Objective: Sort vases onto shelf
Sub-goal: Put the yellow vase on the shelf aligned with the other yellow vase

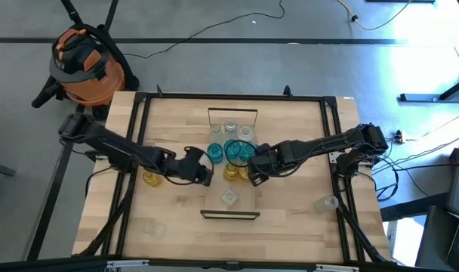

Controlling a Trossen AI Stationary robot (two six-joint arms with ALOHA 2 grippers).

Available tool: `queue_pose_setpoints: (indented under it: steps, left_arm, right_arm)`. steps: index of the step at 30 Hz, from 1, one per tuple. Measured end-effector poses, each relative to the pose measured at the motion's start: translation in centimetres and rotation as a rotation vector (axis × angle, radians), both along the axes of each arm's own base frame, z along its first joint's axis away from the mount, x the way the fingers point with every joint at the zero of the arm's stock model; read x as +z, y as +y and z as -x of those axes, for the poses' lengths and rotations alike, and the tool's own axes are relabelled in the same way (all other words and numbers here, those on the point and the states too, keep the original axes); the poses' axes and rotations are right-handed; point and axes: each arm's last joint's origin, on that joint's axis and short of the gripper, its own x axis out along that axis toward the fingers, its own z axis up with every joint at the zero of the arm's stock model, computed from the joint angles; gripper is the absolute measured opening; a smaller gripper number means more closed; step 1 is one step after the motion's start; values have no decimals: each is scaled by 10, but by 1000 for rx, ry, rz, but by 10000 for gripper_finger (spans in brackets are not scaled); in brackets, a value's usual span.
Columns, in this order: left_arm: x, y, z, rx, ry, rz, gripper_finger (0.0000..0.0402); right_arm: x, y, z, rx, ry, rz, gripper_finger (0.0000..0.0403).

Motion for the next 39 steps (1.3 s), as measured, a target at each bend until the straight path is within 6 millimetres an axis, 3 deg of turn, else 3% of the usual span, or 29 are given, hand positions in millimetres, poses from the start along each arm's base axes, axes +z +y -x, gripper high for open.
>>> queue_pose_setpoints:
  steps: [12, 19, 25, 29, 34, 39]
  left_arm:
    - [28, 6, 53, 43, 114, -58, 0]
    - [40, 5, 76, -15, 164, -8, 0]
    - [76, -13, 91, -170, 212, 39, 0]
    - [99, -23, 107, -205, 363, 34, 0]
    - [93, -30, 128, -255, 561, 12, 0]
    - [73, -28, 146, -242, 749, -23, 4]
  right_arm:
    - [1, 0, -4, -1, -36, -11, 170]
    - [-1, -1, 5, 44, 52, 12, 170]
    - [-1, -3, 14, 101, 156, 43, 170]
    - [-1, -3, 15, 116, 167, 45, 170]
    - [-1, -3, 13, 117, 141, 42, 170]
    - [-1, -2, 10, 141, 116, 29, 170]
